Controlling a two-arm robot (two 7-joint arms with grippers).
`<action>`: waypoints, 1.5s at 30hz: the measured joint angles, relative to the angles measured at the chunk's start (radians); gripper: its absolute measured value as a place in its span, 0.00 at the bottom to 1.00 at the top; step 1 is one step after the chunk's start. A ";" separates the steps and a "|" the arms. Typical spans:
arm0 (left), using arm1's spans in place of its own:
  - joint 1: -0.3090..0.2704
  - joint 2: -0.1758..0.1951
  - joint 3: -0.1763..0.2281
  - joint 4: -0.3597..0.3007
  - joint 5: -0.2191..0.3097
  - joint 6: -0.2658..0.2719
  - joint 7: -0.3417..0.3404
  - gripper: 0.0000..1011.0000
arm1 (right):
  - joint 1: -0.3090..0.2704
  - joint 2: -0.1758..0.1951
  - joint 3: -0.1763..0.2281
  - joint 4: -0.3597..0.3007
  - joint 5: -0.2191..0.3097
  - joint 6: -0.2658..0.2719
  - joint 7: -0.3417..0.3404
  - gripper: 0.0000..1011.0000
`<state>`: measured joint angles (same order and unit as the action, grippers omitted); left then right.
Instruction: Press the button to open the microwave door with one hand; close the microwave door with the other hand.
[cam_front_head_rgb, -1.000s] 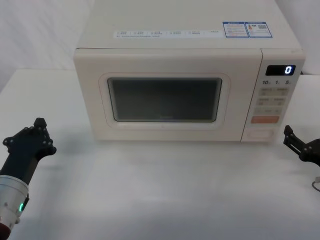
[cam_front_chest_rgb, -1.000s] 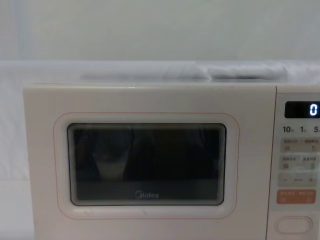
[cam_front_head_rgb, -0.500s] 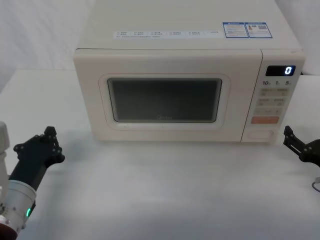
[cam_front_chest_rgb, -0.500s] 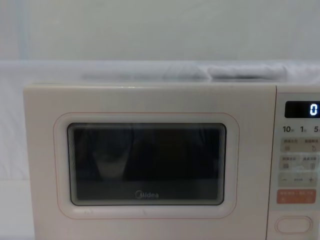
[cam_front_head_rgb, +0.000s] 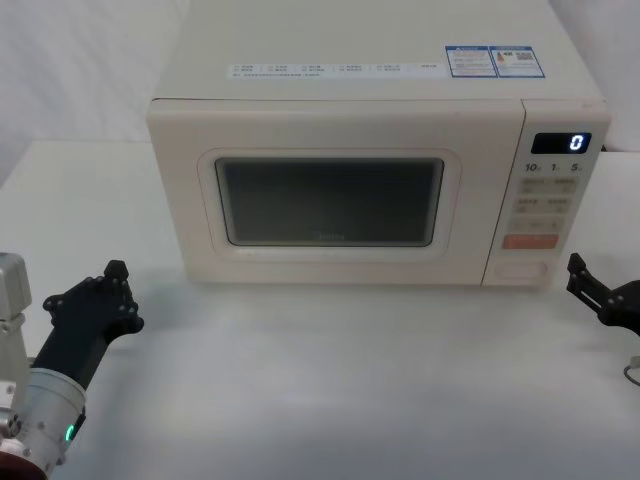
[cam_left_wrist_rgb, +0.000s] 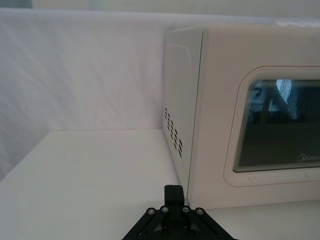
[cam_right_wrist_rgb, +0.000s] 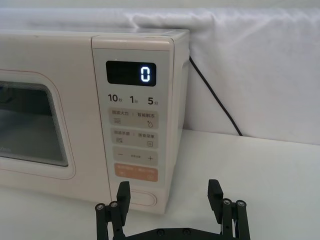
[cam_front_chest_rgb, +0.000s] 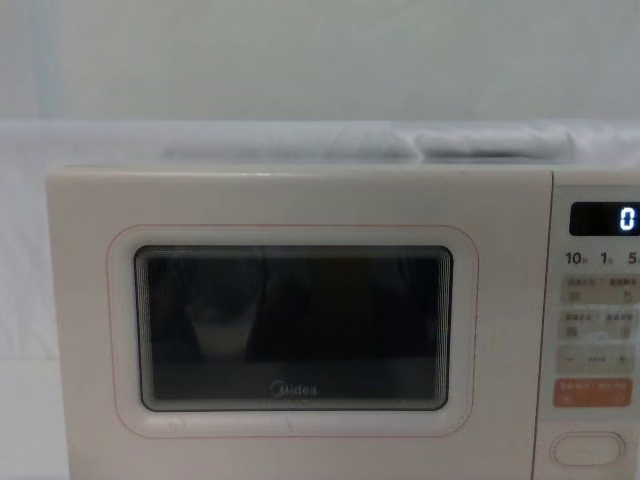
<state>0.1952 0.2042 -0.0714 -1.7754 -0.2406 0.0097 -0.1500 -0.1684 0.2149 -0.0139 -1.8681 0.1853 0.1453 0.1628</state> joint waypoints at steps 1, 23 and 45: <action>0.000 -0.001 0.000 0.000 -0.001 0.000 -0.001 0.00 | 0.000 0.000 0.000 0.000 0.000 0.000 0.000 0.99; 0.000 0.001 0.000 -0.002 -0.001 -0.001 0.000 0.06 | 0.000 0.000 0.000 0.000 0.000 0.000 0.000 0.99; 0.000 0.002 0.000 -0.002 -0.001 -0.001 0.001 0.73 | 0.000 0.000 0.000 0.000 0.000 0.000 0.000 0.99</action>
<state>0.1951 0.2058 -0.0710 -1.7771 -0.2418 0.0091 -0.1492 -0.1684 0.2149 -0.0139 -1.8681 0.1853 0.1453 0.1628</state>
